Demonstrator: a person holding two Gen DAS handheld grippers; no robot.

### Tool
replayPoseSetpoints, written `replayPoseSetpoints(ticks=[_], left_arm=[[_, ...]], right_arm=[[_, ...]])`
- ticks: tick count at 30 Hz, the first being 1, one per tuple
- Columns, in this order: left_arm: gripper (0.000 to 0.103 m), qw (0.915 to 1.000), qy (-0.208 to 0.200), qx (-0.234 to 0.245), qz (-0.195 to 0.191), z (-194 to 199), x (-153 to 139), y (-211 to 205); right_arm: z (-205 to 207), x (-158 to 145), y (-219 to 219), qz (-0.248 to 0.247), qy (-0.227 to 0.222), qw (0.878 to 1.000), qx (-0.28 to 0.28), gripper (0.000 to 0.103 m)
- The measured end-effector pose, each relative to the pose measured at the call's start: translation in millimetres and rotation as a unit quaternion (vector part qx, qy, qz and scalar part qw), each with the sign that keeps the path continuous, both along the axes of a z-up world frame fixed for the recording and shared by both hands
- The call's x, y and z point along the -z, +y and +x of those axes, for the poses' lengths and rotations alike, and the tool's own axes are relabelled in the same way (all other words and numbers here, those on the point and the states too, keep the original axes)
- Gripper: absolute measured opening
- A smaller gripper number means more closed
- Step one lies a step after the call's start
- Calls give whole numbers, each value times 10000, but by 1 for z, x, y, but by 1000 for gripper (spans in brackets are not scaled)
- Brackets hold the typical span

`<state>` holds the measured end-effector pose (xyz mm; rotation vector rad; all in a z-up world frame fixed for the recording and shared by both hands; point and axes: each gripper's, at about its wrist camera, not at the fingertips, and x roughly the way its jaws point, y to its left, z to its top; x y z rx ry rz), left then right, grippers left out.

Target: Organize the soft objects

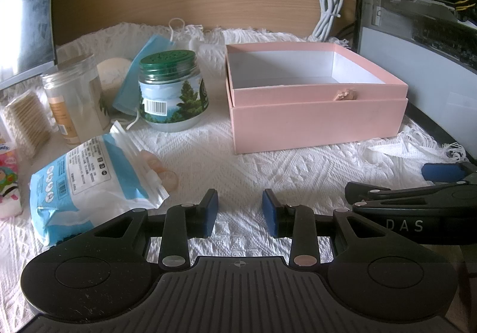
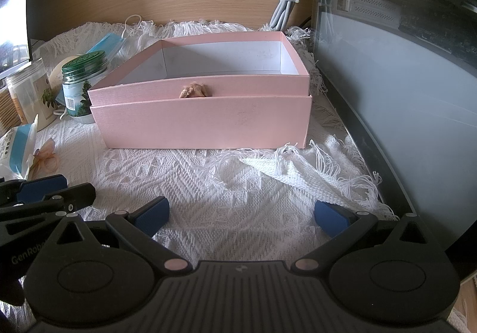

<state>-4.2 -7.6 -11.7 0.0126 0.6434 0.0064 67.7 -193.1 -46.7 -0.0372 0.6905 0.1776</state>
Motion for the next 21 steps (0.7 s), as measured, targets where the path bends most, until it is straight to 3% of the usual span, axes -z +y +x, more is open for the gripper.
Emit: replayPoseSetpoints(ticks=[5, 8, 10, 12, 15, 18, 21], left_arm=[[36, 10000, -1, 1, -9, 0, 0, 0], [35, 9997, -16, 90, -242, -1, -1, 6], [35, 9967, 35, 446, -681, -3, -3, 15], [35, 9938, 185, 782, -764, -7, -8, 18], [35, 9930, 116, 1087, -451, -16, -24, 28], [35, 9925, -238, 1197, -119, -23, -55, 58], [37, 9862, -413, 1496, 574, -27, -75, 89]], right_arm=[[0, 0, 0, 8, 5, 10000, -21, 103], [1, -1, -3, 53, 204, 9997, -150, 103], [4, -4, -3, 39, 450, 9987, -218, 103], [5, -7, -2, -73, 660, 9973, -299, 103], [2, -7, 0, -164, 765, 9966, -270, 103], [6, -9, 1, -206, 951, 9949, -260, 103], [12, -11, 3, -244, 1127, 9928, -329, 103]])
